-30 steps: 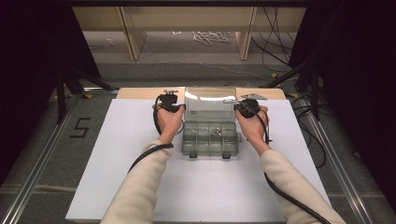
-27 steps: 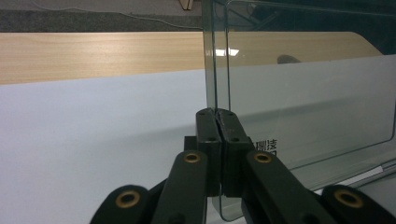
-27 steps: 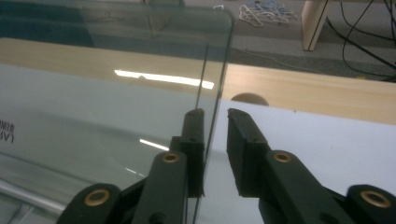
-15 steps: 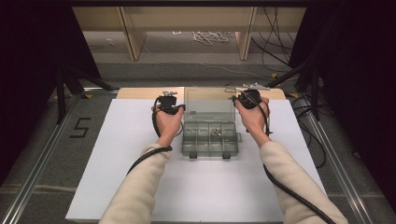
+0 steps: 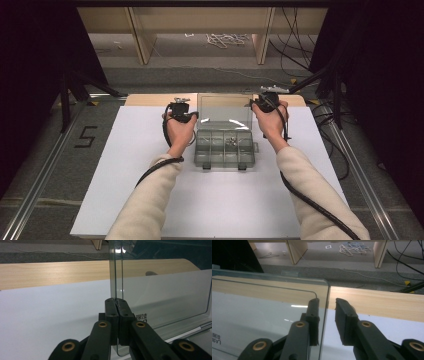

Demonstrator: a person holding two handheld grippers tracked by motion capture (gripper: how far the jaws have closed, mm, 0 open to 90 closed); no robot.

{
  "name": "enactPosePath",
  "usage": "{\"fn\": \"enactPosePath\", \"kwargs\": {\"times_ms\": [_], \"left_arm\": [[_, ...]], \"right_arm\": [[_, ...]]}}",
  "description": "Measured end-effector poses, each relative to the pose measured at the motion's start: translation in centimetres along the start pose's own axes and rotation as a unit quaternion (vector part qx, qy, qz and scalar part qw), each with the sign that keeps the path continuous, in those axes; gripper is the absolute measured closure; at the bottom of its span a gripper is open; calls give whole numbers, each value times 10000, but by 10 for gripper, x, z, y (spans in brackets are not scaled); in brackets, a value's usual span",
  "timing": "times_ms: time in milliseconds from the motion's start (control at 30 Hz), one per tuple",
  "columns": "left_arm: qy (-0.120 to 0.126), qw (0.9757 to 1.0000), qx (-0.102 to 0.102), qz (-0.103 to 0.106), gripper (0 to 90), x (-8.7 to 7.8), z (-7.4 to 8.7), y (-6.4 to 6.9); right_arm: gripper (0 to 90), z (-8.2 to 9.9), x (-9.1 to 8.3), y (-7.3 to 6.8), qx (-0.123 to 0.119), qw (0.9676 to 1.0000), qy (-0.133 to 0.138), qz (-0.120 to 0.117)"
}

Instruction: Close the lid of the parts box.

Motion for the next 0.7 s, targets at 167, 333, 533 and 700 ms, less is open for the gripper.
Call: {"fn": "enactPosePath", "kwargs": {"times_ms": [167, 333, 533, 700], "left_arm": [[-7, 10000, 9, 15, 887, 0, 0, 0], [-1, 10000, 14, 54, 886, 0, -1, 1], [-51, 10000, 55, 56, 885, 0, 0, -1], [-90, 9997, 232, 25, 864, 1, 1, -1]], "right_arm": [[767, -6, 3, 1, -80, 10000, 51, 25], [811, -5, 7, 1, -85, 9998, -75, 133], [871, -4, 10, -1, 49, 9997, -155, 185], [880, -4, 8, -3, 114, 9994, -145, 284]]}}
Point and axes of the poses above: each handheld gripper's, and its own axes: x roughly forward along the jaws, z roughly out of its underside, y roughly to its right, the point moved 6 cm from there along x, roughly forward along the jaws, and after that the axes turned 2 degrees about x, right-handed, at the moved point
